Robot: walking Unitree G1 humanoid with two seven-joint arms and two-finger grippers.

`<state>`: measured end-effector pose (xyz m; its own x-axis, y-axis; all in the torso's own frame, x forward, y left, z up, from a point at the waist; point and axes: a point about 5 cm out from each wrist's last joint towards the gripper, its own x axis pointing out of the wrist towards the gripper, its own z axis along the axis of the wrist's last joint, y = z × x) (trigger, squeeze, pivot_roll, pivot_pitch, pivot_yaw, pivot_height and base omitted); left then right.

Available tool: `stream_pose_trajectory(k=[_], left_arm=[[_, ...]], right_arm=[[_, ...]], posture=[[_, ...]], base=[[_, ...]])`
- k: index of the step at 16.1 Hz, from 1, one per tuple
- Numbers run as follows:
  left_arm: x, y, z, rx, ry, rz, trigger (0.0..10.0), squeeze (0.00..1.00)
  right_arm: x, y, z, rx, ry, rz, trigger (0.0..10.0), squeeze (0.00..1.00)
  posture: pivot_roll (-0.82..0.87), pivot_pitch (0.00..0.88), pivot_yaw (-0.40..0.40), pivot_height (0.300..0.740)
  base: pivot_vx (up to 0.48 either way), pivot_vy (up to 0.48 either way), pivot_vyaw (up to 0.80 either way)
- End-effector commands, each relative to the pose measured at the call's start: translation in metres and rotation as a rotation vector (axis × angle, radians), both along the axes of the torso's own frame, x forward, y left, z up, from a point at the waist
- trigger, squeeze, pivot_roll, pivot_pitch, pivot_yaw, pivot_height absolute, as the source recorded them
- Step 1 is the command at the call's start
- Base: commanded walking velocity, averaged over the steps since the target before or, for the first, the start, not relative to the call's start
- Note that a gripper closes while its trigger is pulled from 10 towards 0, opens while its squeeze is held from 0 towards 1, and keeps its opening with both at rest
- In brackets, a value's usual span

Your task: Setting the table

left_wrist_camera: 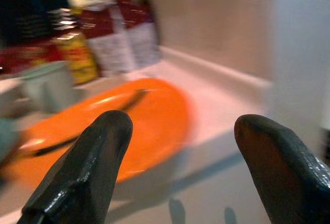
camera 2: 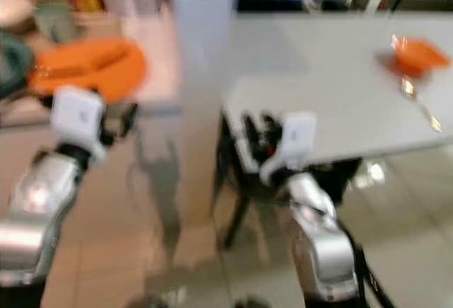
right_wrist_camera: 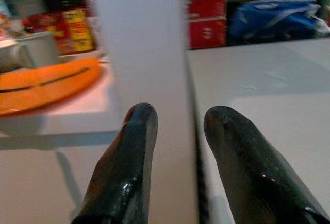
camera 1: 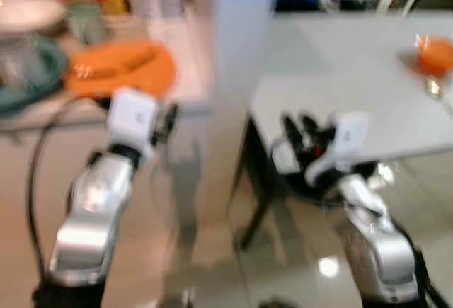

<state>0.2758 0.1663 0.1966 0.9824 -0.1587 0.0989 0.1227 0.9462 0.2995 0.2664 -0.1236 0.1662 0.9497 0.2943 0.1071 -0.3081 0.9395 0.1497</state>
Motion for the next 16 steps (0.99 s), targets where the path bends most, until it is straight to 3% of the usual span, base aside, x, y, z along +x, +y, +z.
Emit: stream_pose_trajectory(k=[1, 5, 7, 10, 12, 16], left_arm=[[-0.001, -0.009, 0.001, -0.029, -0.01, -0.032, 10.0, 0.0], [-0.004, -0.015, 0.003, -0.025, -0.024, -0.076, 10.0, 0.0], [-0.009, -0.019, 0.005, -0.036, -0.035, -0.126, 10.0, 0.0], [-0.009, -0.015, 0.007, -0.042, -0.049, -0.103, 10.0, 0.0], [-0.007, -0.018, 0.008, -0.051, -0.06, -0.127, 10.0, 0.0], [-0.009, -0.025, 0.008, -0.056, -0.054, -0.168, 10.0, 0.0]], right_arm=[[0.0, -0.009, 0.001, -0.006, -0.001, -0.028, 10.0, 0.0], [0.002, -0.005, -0.001, 0.075, 0.066, 0.013, 10.0, 0.0], [0.008, -0.003, -0.006, 0.09, 0.118, 0.031, 10.0, 0.0], [0.009, -0.004, -0.003, 0.074, 0.109, 0.035, 10.0, 0.0], [0.009, -0.005, -0.002, 0.045, 0.109, 0.026, 10.0, 0.0], [0.008, -0.012, -0.001, 0.055, 0.098, 0.001, 10.0, 0.0]], posture=[[0.06, 0.037, -0.057, 0.74], [0.06, 0.038, -0.062, 0.74], [0.07, 0.045, -0.072, 0.74], [0.07, 0.05, -0.072, 0.74], [0.06, 0.052, -0.065, 0.74], [0.06, 0.054, -0.059, 0.74]], base=[[0.0, 0.0, 0.0], [0.0, 0.0, 0.0], [0.0, 0.0, 0.0], [0.0, 0.0, 0.0], [0.0, 0.0, 0.8], [0.397, 0.0, 0.8]])
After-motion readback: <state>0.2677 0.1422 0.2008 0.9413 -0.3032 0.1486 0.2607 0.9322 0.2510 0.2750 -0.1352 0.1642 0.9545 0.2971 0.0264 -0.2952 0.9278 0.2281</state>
